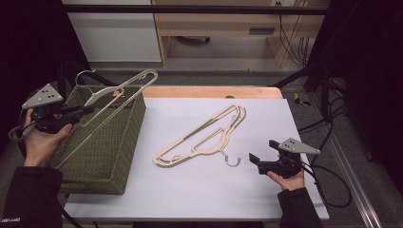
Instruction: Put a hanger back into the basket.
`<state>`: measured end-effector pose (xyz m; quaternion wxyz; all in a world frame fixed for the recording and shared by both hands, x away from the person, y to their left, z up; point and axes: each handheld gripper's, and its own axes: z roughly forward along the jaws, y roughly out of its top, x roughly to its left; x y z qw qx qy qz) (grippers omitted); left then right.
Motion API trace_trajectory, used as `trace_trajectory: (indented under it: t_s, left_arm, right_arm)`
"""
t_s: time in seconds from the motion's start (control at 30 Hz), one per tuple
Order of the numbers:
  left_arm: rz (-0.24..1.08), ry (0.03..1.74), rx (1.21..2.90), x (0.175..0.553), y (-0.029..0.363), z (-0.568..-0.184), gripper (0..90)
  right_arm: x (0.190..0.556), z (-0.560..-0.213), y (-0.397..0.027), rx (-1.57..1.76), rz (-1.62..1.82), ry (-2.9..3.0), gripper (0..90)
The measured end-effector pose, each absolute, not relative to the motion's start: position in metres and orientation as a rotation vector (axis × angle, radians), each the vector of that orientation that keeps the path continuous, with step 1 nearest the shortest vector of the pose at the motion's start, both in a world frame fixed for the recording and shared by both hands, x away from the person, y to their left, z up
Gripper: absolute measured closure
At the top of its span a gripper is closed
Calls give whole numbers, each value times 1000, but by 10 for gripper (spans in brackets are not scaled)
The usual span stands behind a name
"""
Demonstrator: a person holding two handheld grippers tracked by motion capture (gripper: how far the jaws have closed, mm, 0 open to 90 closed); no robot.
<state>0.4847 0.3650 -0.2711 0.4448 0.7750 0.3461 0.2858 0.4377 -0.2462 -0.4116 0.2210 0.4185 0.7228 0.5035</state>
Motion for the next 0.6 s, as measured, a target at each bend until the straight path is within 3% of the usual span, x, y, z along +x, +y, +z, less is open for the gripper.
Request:
trace_trajectory:
  t_s: [0.6]
  left_arm:
    - [689, 1007, 1924, 508, 412, -306, 857]
  right_arm:
    - [440, -415, -243, 1154, 1364, 2018, 55]
